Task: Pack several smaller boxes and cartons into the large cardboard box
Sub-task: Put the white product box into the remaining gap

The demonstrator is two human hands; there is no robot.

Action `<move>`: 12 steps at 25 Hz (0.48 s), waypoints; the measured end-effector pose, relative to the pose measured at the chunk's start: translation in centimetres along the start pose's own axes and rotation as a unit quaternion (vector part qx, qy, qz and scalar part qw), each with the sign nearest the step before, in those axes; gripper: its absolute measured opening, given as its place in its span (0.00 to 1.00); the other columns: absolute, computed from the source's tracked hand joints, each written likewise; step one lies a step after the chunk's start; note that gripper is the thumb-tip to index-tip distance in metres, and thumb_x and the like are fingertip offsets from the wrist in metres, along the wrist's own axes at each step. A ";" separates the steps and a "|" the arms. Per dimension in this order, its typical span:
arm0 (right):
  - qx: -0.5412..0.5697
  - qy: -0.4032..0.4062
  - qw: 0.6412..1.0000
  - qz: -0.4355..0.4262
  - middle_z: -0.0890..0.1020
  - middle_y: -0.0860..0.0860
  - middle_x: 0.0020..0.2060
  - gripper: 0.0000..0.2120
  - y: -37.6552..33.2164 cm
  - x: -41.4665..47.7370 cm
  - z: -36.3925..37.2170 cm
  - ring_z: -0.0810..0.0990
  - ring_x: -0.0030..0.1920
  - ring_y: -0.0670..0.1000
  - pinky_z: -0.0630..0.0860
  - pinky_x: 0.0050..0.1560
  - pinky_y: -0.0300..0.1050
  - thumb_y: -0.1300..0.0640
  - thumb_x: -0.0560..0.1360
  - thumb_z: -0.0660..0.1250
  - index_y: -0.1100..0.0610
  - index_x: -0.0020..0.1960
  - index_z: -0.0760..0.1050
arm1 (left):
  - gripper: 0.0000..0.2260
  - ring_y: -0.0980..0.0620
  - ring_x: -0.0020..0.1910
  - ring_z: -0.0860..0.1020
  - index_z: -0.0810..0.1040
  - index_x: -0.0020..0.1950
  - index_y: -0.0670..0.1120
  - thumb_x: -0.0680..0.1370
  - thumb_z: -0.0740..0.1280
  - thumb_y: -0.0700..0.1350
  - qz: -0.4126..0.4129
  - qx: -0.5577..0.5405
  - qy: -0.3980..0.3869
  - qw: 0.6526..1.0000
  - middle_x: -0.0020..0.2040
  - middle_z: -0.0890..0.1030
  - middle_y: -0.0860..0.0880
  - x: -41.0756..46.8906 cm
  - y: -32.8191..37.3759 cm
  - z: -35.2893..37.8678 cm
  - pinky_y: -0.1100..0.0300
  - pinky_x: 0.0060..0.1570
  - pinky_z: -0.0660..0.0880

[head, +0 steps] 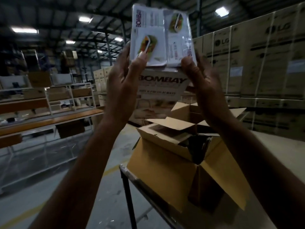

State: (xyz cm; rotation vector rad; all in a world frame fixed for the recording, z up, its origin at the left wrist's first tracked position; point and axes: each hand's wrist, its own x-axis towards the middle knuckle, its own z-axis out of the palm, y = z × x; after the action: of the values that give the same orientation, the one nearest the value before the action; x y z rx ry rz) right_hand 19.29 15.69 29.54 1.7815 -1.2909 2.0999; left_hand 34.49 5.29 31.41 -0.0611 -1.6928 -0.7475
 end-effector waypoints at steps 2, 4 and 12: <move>-0.028 0.029 0.999 -0.015 0.82 0.53 0.61 0.20 2.6 2.7 -1.2 0.85 0.56 0.44 0.82 0.50 0.38 0.54 0.86 0.58 0.60 0.76 0.67 | 0.16 0.62 0.49 0.83 0.70 0.73 0.36 0.87 0.57 0.41 0.015 -0.013 -0.013 1.000 0.54 0.80 0.51 2.8 -3.1 1.9 0.68 0.41 0.78; -0.043 0.046 0.998 -0.023 0.82 0.53 0.63 0.21 5.6 4.9 -2.5 0.85 0.58 0.47 0.83 0.50 0.41 0.53 0.86 0.60 0.59 0.77 0.66 | 0.17 0.59 0.50 0.83 0.69 0.74 0.38 0.87 0.57 0.41 0.010 -0.043 -0.035 0.998 0.57 0.80 0.48 5.0 -6.6 3.8 0.66 0.43 0.79; -0.145 0.078 0.986 0.041 0.83 0.48 0.63 0.28 17.1 10.5 -6.9 0.86 0.57 0.50 0.85 0.53 0.57 0.40 0.81 0.64 0.50 0.77 0.67 | 0.16 0.60 0.47 0.84 0.72 0.73 0.40 0.86 0.58 0.41 -0.053 -0.116 -0.084 0.988 0.55 0.82 0.49 10.4 -19.5 10.5 0.67 0.39 0.78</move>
State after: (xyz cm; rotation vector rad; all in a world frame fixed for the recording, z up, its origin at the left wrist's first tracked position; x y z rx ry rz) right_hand 1.10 4.78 29.74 1.4394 -1.5536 1.9258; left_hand 14.24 -8.49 31.41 -0.2021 -1.7721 -1.0422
